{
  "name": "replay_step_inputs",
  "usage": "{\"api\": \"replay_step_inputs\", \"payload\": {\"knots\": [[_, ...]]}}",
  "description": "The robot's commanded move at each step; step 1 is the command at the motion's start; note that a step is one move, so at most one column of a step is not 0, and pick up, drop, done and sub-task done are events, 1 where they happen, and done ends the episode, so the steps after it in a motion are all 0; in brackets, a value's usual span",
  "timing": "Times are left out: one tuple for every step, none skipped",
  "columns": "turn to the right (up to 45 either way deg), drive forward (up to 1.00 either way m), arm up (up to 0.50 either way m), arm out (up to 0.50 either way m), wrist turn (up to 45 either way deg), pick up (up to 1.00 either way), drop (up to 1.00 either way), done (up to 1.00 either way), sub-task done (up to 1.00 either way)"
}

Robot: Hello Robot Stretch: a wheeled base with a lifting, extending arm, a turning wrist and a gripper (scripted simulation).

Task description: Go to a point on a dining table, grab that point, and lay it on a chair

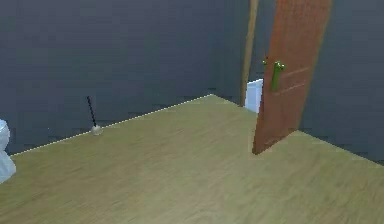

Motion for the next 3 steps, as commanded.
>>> {"api": "replay_step_inputs", "payload": {"knots": [[0.0, 1.0, 0.0, 0.0, 0.0, 0.0, 0.0, 0.0, 0.0], [3.0, 0.0, 0.0, 0.0, 0.0, 0.0, 0.0, 0.0, 0.0], [0.0, 0.8, 0.0, 0.0, 0.0, 0.0, 0.0, 0.0, 0.0]]}}
